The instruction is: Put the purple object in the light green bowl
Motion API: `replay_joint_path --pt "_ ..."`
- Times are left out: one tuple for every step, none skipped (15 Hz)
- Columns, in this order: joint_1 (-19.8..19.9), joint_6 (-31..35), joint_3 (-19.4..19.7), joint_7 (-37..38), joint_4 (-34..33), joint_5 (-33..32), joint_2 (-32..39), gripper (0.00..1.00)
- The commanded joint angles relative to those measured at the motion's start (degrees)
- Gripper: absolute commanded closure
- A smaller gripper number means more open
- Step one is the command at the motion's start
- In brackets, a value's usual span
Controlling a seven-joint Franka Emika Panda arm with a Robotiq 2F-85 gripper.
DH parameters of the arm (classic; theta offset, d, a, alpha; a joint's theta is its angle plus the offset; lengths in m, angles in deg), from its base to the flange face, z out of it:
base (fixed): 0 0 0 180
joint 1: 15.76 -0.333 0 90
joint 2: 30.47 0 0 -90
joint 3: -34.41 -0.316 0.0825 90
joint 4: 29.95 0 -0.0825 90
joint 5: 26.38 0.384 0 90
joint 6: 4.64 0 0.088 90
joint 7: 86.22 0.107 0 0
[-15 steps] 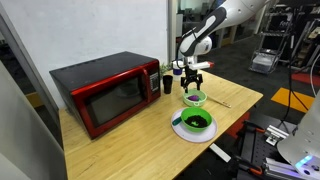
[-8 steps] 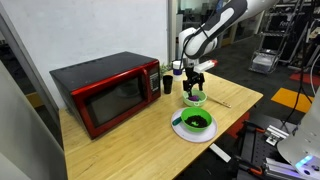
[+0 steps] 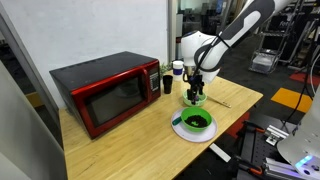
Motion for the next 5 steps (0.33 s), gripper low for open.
replay_joint_path --pt "0.4 1.4 -1.0 -0.1 1.1 0.0 -0.7 0.00" --pt "0.3 1.8 -1.3 0.0 1.6 0.0 -1.0 0.00" --pt "0.3 1.8 -1.3 0.0 1.6 0.0 -1.0 0.00" --pt "0.3 1.8 -1.3 0.0 1.5 0.0 -0.9 0.00" --pt "0.4 1.8 -1.3 0.0 1.4 0.0 -0.8 0.00"
